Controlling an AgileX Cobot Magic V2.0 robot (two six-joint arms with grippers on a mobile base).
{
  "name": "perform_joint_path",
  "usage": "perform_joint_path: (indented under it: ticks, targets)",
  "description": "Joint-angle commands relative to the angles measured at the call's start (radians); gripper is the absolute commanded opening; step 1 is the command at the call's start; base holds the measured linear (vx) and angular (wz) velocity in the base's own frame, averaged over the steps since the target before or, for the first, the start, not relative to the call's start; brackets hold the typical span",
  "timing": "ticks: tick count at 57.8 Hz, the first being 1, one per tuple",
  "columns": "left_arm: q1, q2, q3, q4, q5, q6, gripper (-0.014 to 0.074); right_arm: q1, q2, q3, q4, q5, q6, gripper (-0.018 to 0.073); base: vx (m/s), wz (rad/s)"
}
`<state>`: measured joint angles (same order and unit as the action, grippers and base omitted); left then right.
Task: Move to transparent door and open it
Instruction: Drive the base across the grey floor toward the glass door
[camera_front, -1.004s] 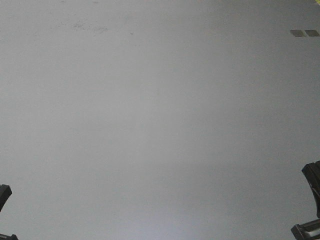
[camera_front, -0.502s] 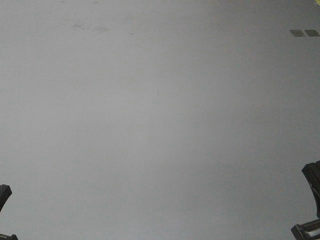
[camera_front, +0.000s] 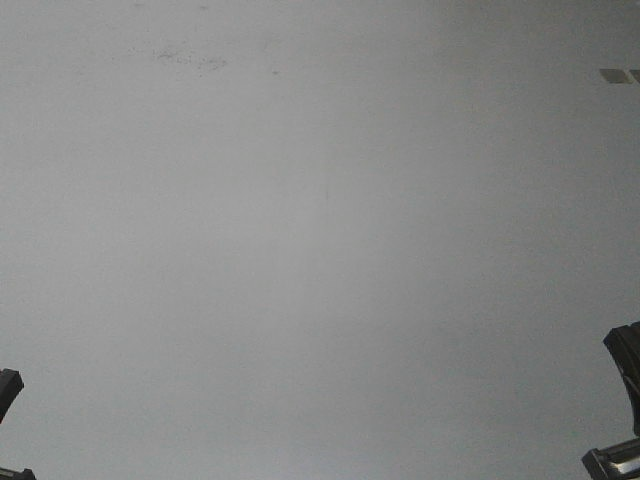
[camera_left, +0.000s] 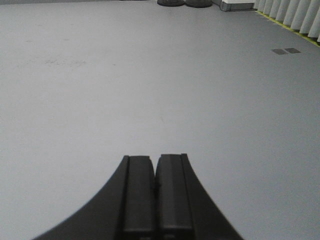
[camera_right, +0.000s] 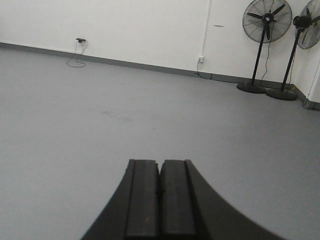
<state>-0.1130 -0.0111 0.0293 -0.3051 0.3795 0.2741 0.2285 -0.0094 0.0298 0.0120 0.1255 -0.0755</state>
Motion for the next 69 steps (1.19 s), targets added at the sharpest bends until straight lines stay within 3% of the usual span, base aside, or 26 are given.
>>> perform_joint_path:
  ticks: [1,69]
  targets:
    - [0.002,-0.013,0.015,-0.015,-0.071,-0.001,-0.0006,0.001,-0.016,0.004,-0.002,-0.081,-0.01,-0.0009,0.16,0.07]
    - [0.002,-0.013,0.015,-0.015,-0.071,-0.001,-0.0006,0.001,-0.016,0.004,-0.002,-0.081,-0.01,-0.0009,0.32,0.03]
